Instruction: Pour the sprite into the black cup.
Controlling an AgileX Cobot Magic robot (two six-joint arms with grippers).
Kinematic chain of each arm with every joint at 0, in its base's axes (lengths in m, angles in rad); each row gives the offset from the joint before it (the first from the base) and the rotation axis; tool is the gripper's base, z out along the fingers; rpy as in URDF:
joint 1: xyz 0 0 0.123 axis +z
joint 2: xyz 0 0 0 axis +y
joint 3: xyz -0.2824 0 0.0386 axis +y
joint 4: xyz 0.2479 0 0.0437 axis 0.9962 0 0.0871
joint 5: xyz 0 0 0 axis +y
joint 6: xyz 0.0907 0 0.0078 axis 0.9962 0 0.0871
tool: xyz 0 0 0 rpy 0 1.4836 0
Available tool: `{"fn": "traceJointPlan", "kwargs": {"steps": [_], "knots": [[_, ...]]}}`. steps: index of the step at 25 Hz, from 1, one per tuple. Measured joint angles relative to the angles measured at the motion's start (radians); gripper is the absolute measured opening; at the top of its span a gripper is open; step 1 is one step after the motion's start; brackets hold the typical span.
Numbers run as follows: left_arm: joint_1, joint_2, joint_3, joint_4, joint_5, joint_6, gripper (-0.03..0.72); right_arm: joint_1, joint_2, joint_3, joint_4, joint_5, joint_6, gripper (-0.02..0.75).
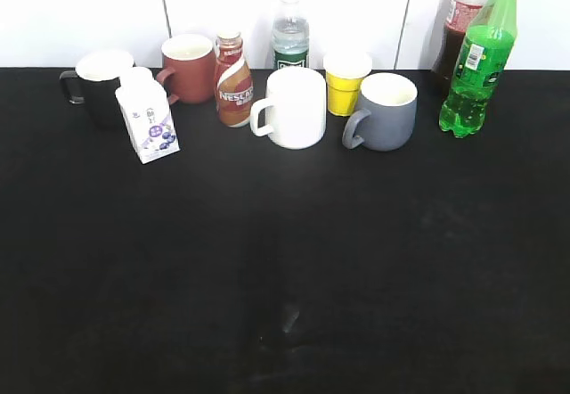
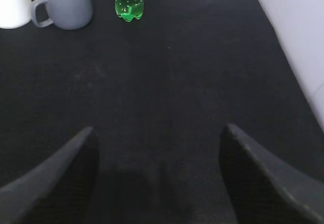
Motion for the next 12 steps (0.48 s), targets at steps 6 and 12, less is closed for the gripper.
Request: {"fn": "traceJointPlan", "kwargs": {"steps": [6,12], "knots": [[0.000,0.000,0.000,0.000,0.000,0.000,0.239,0.000,0.000,0.000,0.000,0.000,0.000,0.555],[0.000,0.000,0.000,0.000,0.000,0.000,0.239,0.000,0.000,0.000,0.000,0.000,0.000,0.555]]}}
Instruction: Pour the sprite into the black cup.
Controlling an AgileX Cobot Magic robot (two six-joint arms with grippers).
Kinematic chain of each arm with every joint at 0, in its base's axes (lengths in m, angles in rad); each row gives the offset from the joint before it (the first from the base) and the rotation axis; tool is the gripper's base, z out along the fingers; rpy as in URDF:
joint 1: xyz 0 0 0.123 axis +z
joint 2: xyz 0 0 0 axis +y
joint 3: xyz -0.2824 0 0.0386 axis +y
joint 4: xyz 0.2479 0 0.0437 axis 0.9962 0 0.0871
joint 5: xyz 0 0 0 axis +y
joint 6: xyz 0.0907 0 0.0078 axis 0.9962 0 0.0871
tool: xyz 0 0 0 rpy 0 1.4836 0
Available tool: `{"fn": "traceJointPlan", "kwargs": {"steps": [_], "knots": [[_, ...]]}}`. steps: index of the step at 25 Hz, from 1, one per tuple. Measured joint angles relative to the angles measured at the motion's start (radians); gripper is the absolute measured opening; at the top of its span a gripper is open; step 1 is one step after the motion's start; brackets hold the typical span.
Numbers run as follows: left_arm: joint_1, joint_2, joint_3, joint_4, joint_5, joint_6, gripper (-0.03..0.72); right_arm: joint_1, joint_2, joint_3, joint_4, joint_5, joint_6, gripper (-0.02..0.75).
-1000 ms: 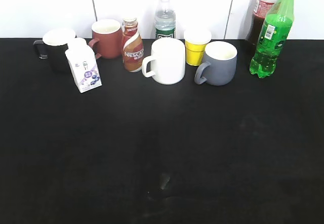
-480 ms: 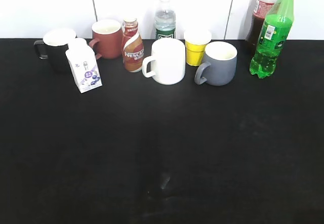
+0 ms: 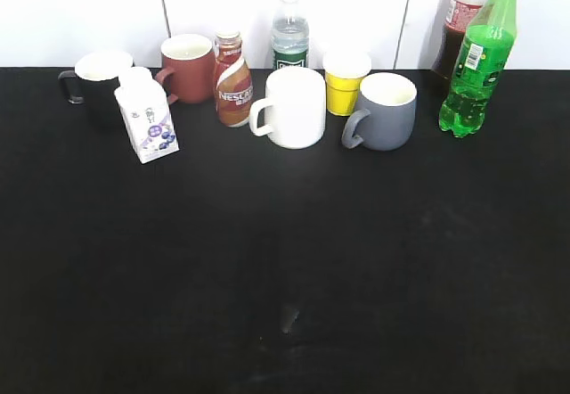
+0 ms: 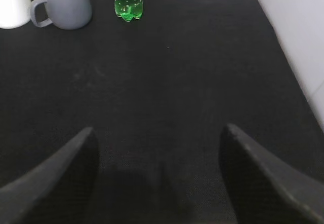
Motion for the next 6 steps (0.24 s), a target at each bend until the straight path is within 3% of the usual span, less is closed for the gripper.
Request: {"fn": "traceJointPlan", "kwargs": {"steps": [6], "knots": [[0.000,0.000,0.000,0.000,0.000,0.000,0.239,0.000,0.000,0.000,0.000,0.000,0.000,0.555]]}}
